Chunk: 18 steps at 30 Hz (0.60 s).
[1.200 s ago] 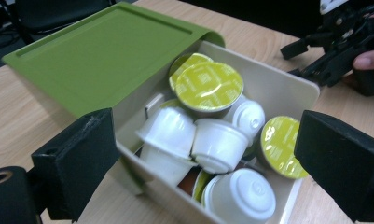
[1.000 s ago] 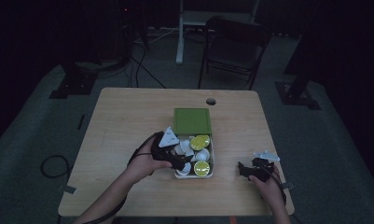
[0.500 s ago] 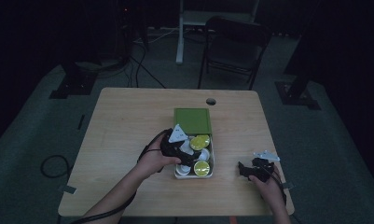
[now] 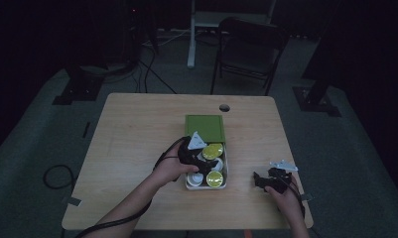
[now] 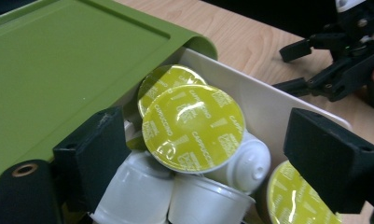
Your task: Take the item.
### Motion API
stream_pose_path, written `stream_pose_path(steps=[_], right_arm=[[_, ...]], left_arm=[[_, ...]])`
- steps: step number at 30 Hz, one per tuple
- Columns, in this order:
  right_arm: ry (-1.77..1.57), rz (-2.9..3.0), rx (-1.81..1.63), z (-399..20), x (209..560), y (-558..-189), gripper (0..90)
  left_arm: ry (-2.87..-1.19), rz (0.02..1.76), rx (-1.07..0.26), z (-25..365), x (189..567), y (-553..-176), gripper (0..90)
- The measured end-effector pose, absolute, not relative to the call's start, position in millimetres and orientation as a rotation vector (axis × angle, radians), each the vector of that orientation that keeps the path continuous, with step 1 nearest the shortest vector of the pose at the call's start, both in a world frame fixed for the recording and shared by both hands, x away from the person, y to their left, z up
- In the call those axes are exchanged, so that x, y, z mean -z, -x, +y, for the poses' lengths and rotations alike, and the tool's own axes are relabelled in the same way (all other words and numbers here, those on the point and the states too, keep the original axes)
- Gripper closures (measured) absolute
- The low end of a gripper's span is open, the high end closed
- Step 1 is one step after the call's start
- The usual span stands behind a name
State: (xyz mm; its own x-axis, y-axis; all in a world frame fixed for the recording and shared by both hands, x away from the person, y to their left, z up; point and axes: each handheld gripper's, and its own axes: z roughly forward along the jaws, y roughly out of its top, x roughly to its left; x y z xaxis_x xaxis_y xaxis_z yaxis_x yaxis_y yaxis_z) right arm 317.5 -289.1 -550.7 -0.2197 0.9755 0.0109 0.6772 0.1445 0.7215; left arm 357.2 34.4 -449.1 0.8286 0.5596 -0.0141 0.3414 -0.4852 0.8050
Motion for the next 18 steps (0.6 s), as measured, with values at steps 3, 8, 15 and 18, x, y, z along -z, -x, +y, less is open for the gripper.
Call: stream_pose_path(steps=[3,8,15,18], right_arm=[[-1.576,1.961,-0.846,-289,551,-317,11.1],[-1.576,1.96,-0.847,-289,551,-317,11.1],[-1.577,1.96,-0.847,-289,551,-317,11.1],[-1.577,1.96,-0.847,-289,551,-317,11.1]], left_arm=[[-2.133,0.657,-0.3,32,451,-360,14.0],[-2.148,0.659,-0.285,28,453,-363,14.8],[-2.153,0.699,-0.265,26,455,-369,18.1],[-2.153,0.709,-0.271,24,456,-370,22.6]])
